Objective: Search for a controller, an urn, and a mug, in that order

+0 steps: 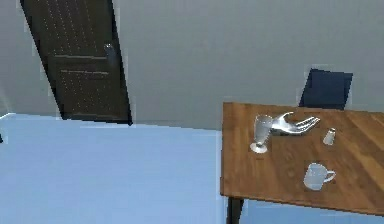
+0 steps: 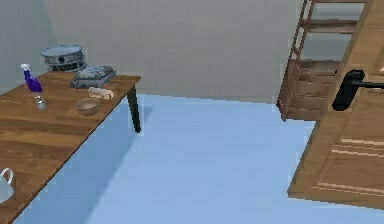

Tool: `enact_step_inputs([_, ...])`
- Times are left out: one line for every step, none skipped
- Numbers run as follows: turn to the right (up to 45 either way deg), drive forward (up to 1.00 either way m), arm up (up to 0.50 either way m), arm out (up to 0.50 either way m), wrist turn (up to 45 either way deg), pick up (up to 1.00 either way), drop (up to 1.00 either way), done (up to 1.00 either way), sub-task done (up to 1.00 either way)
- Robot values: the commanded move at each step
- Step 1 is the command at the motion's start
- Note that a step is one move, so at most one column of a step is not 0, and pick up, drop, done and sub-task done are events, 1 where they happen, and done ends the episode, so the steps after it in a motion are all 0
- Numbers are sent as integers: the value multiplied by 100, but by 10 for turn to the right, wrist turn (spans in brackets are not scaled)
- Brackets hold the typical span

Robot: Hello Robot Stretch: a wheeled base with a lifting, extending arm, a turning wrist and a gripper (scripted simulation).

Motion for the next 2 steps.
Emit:
enact_step_inputs([0,5,0,0,0,0,0,0,0])
enact_step_inputs([390,0,0,0,0,0,0,0,0])
